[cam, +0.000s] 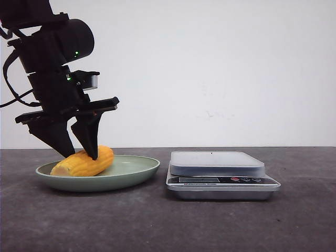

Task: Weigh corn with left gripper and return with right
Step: 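Lower the left gripper onto the yellow corn cob on the plate and close, then lift the corn with the left gripper and lower it onto the scale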

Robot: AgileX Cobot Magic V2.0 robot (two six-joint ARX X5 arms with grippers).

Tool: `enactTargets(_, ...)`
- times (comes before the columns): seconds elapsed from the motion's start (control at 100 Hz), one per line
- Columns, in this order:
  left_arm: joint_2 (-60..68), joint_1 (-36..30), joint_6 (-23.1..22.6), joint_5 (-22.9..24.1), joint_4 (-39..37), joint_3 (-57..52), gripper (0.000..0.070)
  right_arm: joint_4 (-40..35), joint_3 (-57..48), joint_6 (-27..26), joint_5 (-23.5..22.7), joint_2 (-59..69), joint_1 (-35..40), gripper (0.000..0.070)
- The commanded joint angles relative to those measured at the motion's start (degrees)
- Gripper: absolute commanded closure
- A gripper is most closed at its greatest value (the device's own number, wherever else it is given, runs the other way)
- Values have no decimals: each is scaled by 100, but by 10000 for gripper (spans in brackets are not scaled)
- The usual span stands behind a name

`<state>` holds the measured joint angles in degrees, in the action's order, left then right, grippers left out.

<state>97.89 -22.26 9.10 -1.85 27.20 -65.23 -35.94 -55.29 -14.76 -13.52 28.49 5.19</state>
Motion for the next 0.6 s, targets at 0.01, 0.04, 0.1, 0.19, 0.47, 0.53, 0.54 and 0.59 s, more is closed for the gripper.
enactTargets(0.01, 149, -33, -109, 13, 7, -94, 555, 22, -103, 81, -7, 24, 9, 154)
enactTargets(0.04, 149, -33, -111, 17, 11, -94, 578, 22, -103, 81, -7, 24, 9, 154)
enactTargets(0.1, 149, -33, -122, 17, 15, -94, 700, 22, -103, 81, -4, 24, 9, 155)
enactTargets(0.19, 94, -37, -114, 17, 55, -94, 693, 17, -103, 87, 0, 24, 9, 155)
enactTargets(0.47, -1060, -96, -81, 9, 461, -184, 693, -28, -103, 85, 0, 24, 9, 155)
enactTargets(0.53, -1327, -192, 24, 13, 621, -332, 693, -42, -103, 83, 0, 24, 9, 155)
enactTargets(0.54, -1362, -214, 46, 13, 634, -363, 693, -48, -103, 83, 0, 24, 9, 155)
enactTargets(0.59, -1499, -348, 177, 9, 667, -538, 691, -55, -103, 83, 0, 24, 9, 155)
